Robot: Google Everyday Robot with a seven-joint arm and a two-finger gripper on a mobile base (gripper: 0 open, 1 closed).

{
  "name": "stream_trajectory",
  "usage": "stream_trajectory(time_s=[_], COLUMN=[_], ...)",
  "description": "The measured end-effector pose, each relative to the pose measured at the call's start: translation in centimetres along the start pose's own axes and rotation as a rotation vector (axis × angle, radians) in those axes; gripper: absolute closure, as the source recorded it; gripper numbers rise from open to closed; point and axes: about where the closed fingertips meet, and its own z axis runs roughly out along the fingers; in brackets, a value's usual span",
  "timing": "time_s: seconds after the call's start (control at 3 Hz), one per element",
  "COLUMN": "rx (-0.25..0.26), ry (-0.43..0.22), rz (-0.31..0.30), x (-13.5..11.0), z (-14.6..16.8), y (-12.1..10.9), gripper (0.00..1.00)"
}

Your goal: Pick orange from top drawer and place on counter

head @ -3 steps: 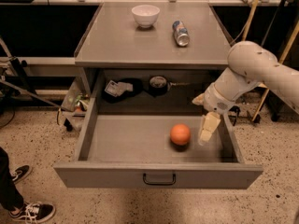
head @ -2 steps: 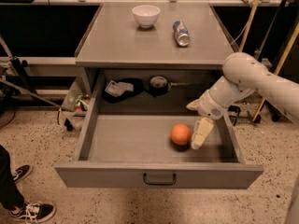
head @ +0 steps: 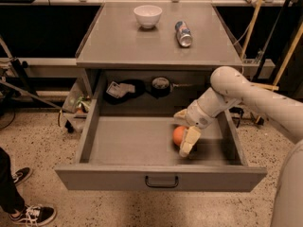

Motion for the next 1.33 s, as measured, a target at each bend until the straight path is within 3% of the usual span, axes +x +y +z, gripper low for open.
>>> stream_trajectory(time_s=[0.33, 0.67, 1.33], rx=[-0.002, -0.002, -0.002], ry=[-0.001, -0.001, -0.001], rz=[0.000, 0.000, 0.000], x=[0.03, 0.03, 0.03], z=[0.11, 0.12, 0.12], y=[0.01, 0.01, 0.01], gripper=[0.00, 0.12, 0.54])
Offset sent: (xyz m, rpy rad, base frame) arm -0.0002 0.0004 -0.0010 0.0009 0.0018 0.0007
